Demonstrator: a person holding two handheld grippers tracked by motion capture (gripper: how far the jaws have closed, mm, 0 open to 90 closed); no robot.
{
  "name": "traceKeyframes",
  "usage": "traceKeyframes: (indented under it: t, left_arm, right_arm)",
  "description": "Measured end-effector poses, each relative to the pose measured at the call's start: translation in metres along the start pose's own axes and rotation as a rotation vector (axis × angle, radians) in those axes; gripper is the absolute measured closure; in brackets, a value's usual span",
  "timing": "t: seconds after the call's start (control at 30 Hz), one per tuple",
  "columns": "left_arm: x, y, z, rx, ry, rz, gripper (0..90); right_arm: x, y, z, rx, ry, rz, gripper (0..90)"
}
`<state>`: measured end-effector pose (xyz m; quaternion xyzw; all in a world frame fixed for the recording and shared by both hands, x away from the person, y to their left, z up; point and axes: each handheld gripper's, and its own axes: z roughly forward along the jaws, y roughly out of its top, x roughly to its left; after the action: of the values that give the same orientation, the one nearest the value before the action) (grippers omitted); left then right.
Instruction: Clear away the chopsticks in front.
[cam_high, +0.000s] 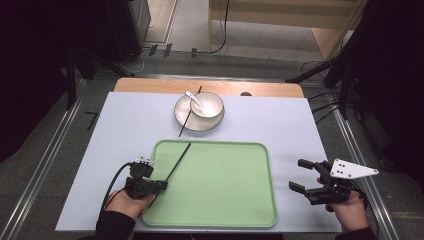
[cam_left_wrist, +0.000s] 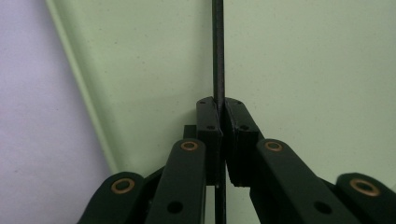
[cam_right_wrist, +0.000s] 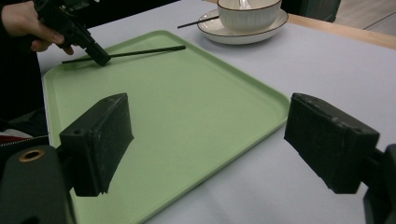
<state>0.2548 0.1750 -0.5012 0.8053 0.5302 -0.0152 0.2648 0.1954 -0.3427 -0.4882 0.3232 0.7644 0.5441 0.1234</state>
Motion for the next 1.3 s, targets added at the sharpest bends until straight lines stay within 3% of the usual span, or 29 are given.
traceKeyframes:
  t: [0.3, 0.6, 0.77, 0.8, 0.87, 1.03, 1.17, 1.3]
  left_arm:
    - [0.001, -0.001, 0.0, -0.001, -0.01, -0.003, 84.8]
    - [0.001, -0.001, -0.001, 0.005, -0.038, 0.005, 78.2]
    - [0.003, 0.003, -0.003, -0.011, -0.076, 0.033, 65.9]
    - [0.003, 0.005, -0.004, -0.023, -0.089, 0.045, 57.3]
    - [0.004, 0.007, -0.005, -0.045, -0.11, 0.081, 49.0]
    - [0.01, 0.016, -0.008, -0.117, -0.119, 0.145, 37.5]
    - [0.015, 0.023, -0.009, -0.151, -0.131, 0.173, 34.7]
    - [0.019, 0.029, -0.01, -0.164, -0.12, 0.168, 33.1]
  right_arm:
    - [-0.001, -0.001, 0.001, 0.009, 0.001, 0.0, 15.5]
    - [0.0, 0.0, 0.001, 0.012, -0.002, -0.005, 15.5]
    - [0.001, -0.001, 0.001, 0.013, -0.001, 0.0, 15.5]
    - [0.001, -0.001, 0.0, 0.01, -0.001, -0.004, 15.5]
    - [0.001, -0.001, 0.0, 0.011, 0.002, -0.004, 15.5]
    - [0.001, -0.002, 0.0, 0.013, 0.002, 0.0, 15.5]
    - [0.001, -0.002, 0.0, 0.016, 0.001, 0.0, 15.5]
    - [0.001, -0.002, 0.001, 0.015, -0.002, 0.005, 15.4]
